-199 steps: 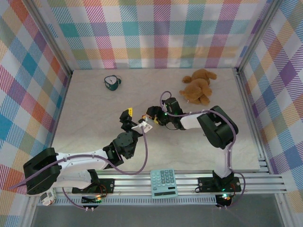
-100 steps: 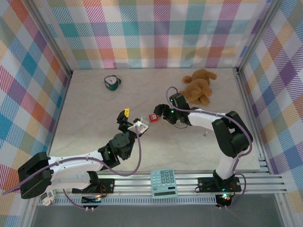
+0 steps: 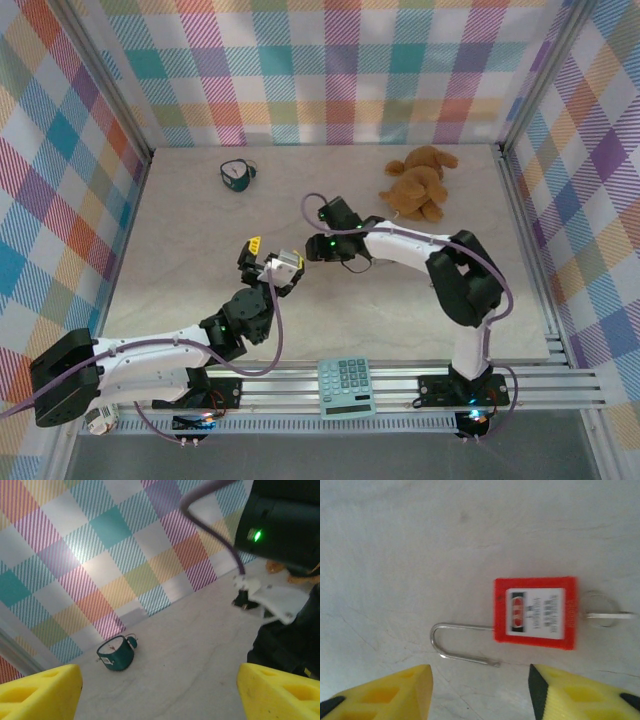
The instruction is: Unlock with the key
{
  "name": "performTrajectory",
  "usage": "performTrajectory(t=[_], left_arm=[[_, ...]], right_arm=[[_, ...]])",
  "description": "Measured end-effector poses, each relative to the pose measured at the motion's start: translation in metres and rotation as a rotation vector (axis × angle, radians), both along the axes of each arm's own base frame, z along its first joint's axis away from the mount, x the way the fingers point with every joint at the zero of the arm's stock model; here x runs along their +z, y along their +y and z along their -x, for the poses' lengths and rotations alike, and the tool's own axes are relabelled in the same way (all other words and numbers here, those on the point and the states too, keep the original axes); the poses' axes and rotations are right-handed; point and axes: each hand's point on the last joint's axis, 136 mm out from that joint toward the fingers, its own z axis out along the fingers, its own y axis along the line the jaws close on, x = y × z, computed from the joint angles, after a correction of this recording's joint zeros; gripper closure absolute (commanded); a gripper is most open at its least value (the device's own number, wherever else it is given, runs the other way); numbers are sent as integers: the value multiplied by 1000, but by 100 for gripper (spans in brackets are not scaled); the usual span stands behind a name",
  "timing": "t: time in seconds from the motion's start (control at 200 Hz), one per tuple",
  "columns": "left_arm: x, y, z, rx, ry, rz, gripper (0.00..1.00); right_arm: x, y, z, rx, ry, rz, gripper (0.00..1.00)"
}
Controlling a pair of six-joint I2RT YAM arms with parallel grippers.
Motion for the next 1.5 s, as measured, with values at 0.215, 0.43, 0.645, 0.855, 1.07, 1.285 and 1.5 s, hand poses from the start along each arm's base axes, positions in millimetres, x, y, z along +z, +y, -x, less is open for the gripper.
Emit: performTrajectory(t=[0.215,0.43,0.645,0.855,1.07,1.285,1.5], left_arm=[[11,16,8,5,-16,120,20],[19,25,14,-7,-34,187,20],[19,24,14,-9,-34,187,19],[25,27,15,-7,-47,225,17],[44,38,23,-32,-69,380,11],[68,52,35,-85,-106,535,7],[91,55,32,-48,-76,501,12]], right_arm=[[-34,-4,-4,10,42,106,50],[-23,12,-20,19,25,86,51],[-25,34,-30,41,32,49,49],[-21,42,-21,72,67,-4,40],[14,17,8,84,68,-52,37],[80,-4,23,91,-51,-134,34],[115,-41,43,71,-172,-146,32]])
